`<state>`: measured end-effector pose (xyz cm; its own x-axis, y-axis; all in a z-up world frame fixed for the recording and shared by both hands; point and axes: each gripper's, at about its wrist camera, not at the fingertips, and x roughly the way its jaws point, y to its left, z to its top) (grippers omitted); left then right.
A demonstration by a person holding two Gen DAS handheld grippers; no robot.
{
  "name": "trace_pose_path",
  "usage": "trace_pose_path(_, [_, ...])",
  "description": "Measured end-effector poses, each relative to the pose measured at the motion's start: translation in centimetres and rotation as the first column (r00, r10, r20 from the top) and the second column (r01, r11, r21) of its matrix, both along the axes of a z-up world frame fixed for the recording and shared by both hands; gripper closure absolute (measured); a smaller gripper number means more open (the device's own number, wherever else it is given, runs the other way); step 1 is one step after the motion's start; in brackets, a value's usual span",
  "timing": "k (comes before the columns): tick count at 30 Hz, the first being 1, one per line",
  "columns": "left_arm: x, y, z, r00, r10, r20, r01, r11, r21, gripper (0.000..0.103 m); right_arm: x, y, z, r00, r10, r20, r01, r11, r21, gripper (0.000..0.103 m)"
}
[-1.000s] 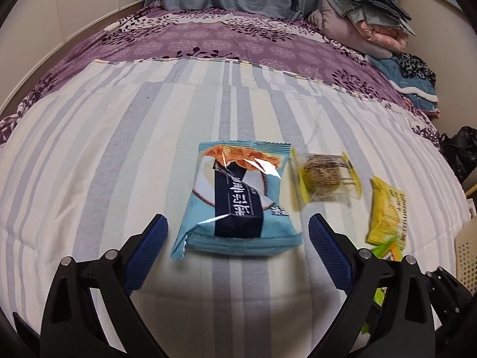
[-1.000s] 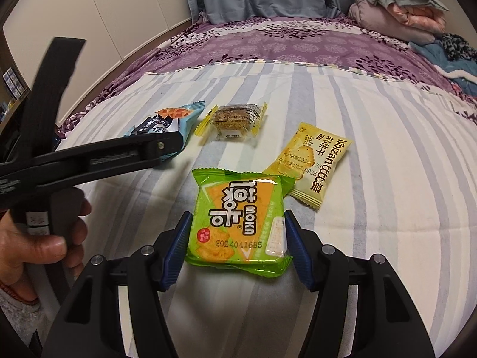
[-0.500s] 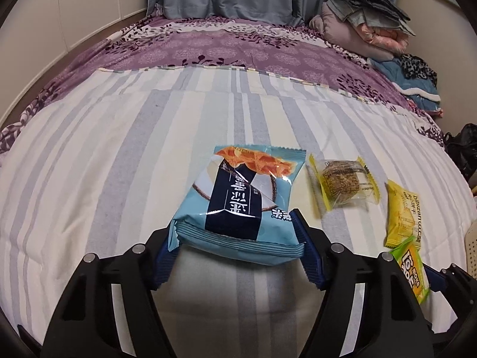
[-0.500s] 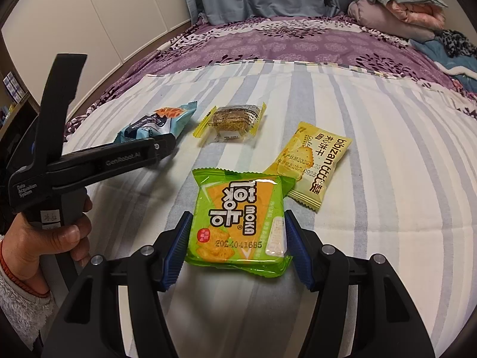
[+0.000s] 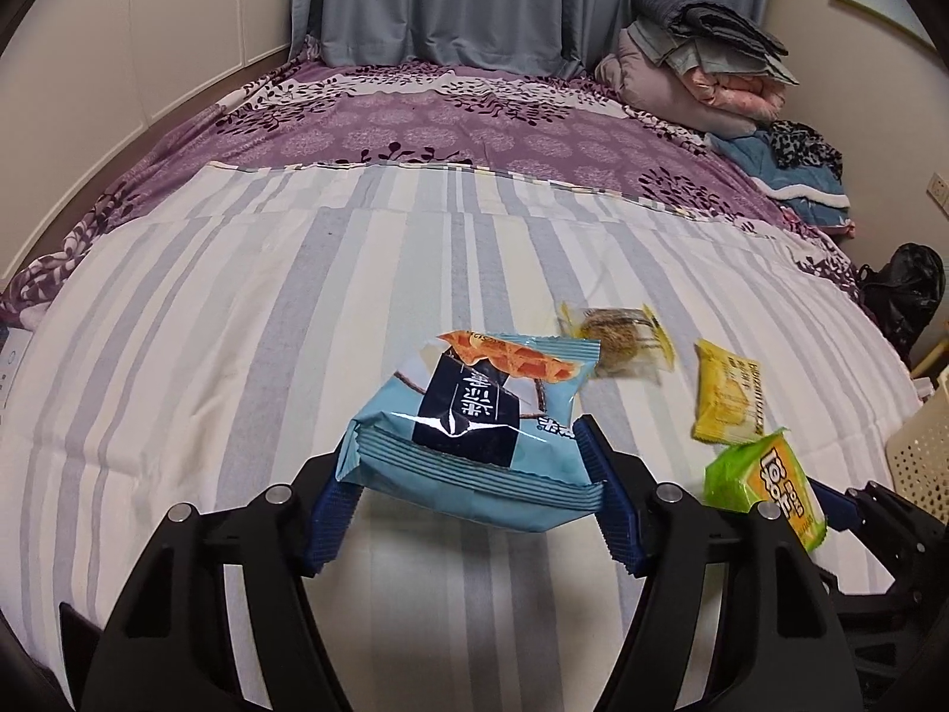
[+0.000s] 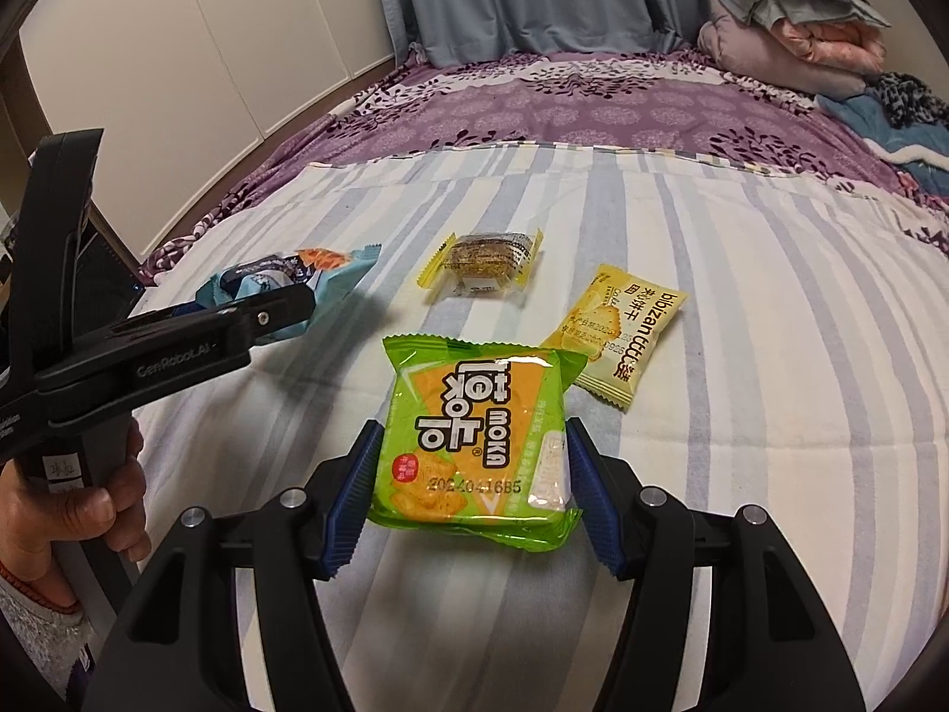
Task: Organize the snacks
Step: 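Lift both packs and carry them toward the basket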
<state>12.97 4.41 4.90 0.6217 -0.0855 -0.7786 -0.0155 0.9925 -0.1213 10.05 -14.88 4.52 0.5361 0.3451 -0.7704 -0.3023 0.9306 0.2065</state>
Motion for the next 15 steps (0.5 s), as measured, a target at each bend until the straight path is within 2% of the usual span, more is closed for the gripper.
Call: trace_pose_path(15, [-5.0, -3.6, 4.4, 0.994, -0.087, 0.064, 0.086, 0.996, 0.015, 0.034, -4.3, -4.0, 3.5, 0.996, -0.055, 0.071, 0.052, 0.998, 0.043, 0.042])
